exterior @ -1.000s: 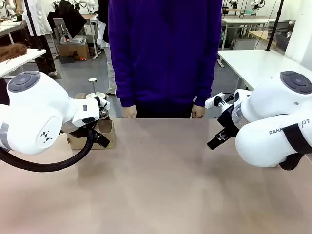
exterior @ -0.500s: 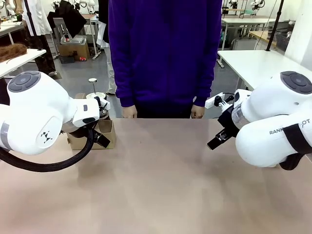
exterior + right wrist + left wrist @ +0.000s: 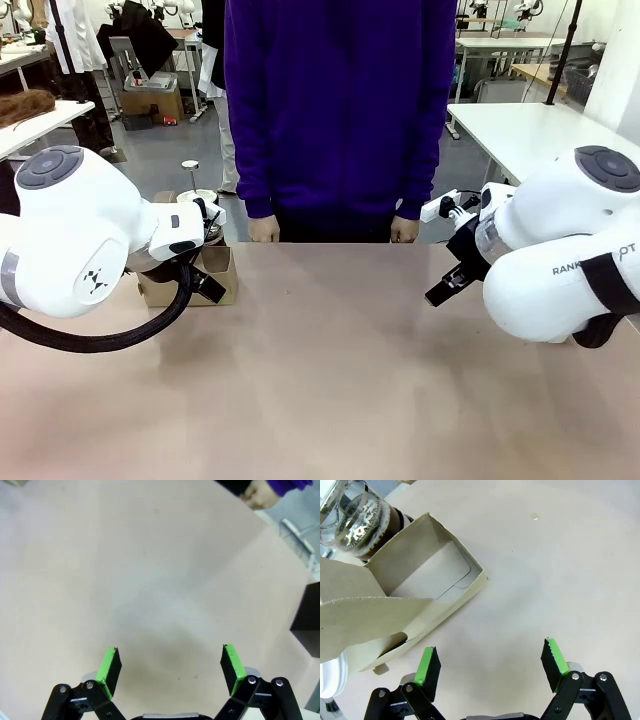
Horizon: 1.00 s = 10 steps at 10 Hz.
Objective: Pour a drink into a cup and package it in a carrier.
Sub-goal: Pick up the 600 ml Paper Cup and place it in the middle top area of the table.
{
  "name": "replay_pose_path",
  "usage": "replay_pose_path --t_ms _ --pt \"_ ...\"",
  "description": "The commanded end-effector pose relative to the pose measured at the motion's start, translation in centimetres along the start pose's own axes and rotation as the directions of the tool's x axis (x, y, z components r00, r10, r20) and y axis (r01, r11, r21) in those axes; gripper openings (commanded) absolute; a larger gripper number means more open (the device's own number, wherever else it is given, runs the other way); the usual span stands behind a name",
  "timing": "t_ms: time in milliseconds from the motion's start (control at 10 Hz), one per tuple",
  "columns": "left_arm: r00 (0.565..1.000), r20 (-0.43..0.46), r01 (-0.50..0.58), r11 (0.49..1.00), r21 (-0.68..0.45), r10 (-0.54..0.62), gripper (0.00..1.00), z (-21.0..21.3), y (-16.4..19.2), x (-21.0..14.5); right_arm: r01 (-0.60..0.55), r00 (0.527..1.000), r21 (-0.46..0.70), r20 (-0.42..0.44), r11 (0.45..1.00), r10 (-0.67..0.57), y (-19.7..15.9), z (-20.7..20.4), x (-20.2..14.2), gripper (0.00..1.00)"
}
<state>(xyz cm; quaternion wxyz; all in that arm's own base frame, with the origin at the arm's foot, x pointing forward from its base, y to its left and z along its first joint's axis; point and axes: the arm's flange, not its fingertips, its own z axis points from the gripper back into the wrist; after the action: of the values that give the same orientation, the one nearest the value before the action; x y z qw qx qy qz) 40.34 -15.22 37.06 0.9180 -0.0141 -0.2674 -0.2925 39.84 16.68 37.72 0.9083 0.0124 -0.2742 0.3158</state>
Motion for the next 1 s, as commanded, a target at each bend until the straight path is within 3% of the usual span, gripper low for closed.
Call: replay_pose_path --t_ms 0,200,400,600,900 --pt "1.0 0.0 0.0 1.0 0.0 0.0 1.0 0.0 0.0 0.0 0.019 1.0 0.029 0.013 0.999 -0.019 -3.5 4.3 2.6 1.0" --pt "1.0 0.0 0.0 1.0 0.0 0.0 1.0 0.0 0.0 0.0 0.052 0.997 0.068 0.054 0.996 -0.055 -8.7 9.7 4.7 1.0" --pt "1.0 0.0 0.0 1.0 0.0 0.0 1.0 0.0 0.0 0.0 0.043 0.989 0.208 0.131 0.977 -0.071 -15.3 15.7 4.0 1.0" --pt "1.0 0.0 0.0 1.0 0.0 0.0 1.0 0.0 0.0 0.0 -0.032 0.971 0.335 0.234 0.942 -0.05 -21.9 20.0 0.0 1.0" --pt "1.0 0.0 0.0 1.0 0.0 0.0 1.0 0.0 0.0 0.0 -0.213 0.91 0.455 0.414 0.865 0.006 -28.2 20.2 -7.1 1.0"
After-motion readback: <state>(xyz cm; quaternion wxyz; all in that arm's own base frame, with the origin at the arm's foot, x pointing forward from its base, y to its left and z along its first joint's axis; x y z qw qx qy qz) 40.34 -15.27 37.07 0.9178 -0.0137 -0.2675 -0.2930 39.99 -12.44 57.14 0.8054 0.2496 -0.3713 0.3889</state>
